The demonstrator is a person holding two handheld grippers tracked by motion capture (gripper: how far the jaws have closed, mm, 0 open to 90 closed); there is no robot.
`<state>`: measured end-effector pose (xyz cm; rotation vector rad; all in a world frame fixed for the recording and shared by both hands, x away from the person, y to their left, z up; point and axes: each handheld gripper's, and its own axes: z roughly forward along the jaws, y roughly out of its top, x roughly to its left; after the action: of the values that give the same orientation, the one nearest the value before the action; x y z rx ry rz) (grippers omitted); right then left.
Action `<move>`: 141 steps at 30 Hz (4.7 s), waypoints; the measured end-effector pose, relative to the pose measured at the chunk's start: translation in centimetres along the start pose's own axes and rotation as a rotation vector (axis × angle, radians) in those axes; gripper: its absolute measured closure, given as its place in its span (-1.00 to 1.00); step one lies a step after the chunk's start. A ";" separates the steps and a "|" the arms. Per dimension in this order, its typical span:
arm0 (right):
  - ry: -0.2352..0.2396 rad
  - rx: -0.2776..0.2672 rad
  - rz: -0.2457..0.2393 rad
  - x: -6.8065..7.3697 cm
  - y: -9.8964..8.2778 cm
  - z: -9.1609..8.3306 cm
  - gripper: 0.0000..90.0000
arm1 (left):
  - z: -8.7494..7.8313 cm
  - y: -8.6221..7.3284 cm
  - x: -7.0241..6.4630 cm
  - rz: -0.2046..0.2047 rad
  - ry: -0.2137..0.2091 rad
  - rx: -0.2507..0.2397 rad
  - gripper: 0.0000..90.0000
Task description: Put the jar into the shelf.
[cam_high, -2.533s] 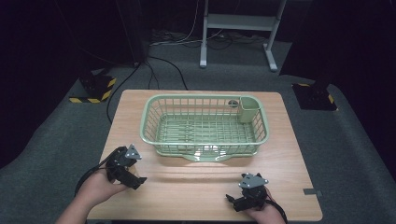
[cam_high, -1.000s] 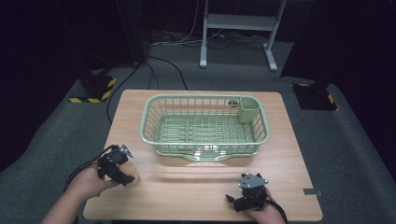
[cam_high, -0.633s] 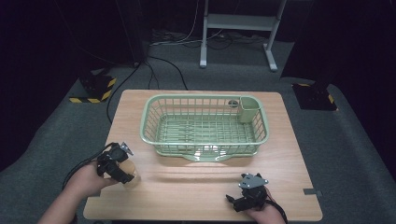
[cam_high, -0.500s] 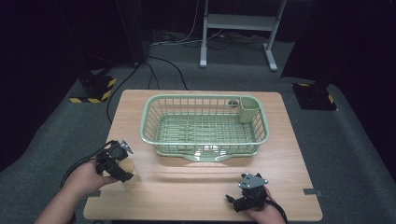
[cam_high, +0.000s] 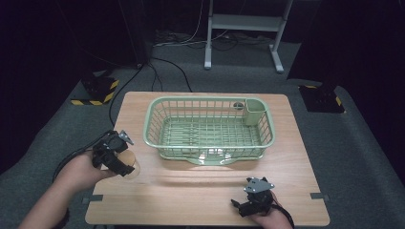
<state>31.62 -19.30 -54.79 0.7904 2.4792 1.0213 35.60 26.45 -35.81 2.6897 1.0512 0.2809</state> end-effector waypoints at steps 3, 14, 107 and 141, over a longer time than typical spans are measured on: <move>0.000 0.000 0.000 0.0 0.0 0.0 -0.99 | -1.0 0.5 0.0 0.005 0.008 0.002 -0.48; 0.004 0.000 -0.001 0.0 0.0 0.0 -0.99 | -3.9 2.5 0.0 0.017 0.008 0.000 -0.48; 0.041 -0.014 -0.018 0.1 -0.1 -0.2 -0.99 | 5.7 22.3 -1.6 0.126 -0.043 0.000 -0.48; 0.053 -0.023 -0.013 -0.1 -0.1 -0.2 -0.99 | 10.8 22.2 -0.3 0.054 -0.091 0.054 -0.48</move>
<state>31.56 -19.55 -54.71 0.7485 2.5086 1.0774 52.38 8.75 -39.70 2.7531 0.9751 0.1403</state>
